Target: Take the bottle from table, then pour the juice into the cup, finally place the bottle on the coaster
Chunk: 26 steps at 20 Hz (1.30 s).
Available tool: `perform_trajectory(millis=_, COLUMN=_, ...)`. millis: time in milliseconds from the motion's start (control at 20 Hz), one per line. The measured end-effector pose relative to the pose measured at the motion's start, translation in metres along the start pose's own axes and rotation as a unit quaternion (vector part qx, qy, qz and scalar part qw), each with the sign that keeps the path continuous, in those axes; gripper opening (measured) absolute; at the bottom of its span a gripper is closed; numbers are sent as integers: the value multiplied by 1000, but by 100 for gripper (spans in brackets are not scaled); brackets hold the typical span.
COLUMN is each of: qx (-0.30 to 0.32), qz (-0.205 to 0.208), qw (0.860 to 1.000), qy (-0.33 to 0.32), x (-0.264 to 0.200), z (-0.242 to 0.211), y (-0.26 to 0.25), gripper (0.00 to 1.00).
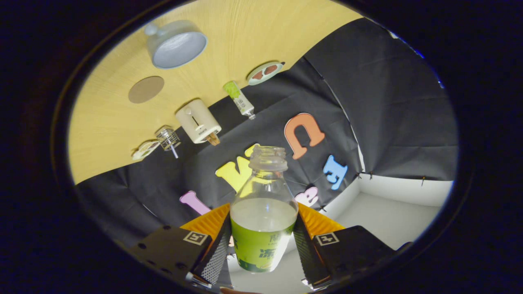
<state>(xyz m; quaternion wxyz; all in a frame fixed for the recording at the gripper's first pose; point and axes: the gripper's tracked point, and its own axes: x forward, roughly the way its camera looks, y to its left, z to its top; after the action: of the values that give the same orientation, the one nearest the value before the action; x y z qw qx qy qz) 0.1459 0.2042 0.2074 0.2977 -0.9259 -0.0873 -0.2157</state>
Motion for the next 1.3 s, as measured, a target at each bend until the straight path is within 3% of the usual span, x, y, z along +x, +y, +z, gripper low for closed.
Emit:
perform_trajectory(millis=200, qx=43, qz=16, qw=998, qy=31, x=4, z=-13, y=6, gripper=80)
perform_trajectory(millis=350, qx=122, qz=41, qw=990, qy=58, x=8, z=-21, y=12, gripper=81)
perform_trajectory(millis=450, qx=201, qz=74, qw=971, qy=109, x=13, z=-37, y=27, gripper=81)
perform_trajectory(millis=500, qx=253, qz=96, qw=952, qy=143, x=13, z=-46, y=38, gripper=80)
perform_trajectory(millis=650, qx=416, qz=155, qw=874, qy=200, x=11, z=-48, y=57, gripper=81)
perform_trajectory(millis=850, qx=579, qz=188, qw=759, qy=231, x=16, z=-43, y=66, gripper=81)
perform_trajectory(millis=1050, qx=710, qz=205, qw=623, qy=256, x=22, z=-44, y=69, gripper=81)
perform_trajectory(millis=1250, qx=807, qz=226, qw=472, qy=274, x=22, z=-43, y=75, gripper=82)
perform_trajectory(millis=1300, qx=828, qz=224, qw=441, qy=265, x=27, z=-42, y=72, gripper=82)
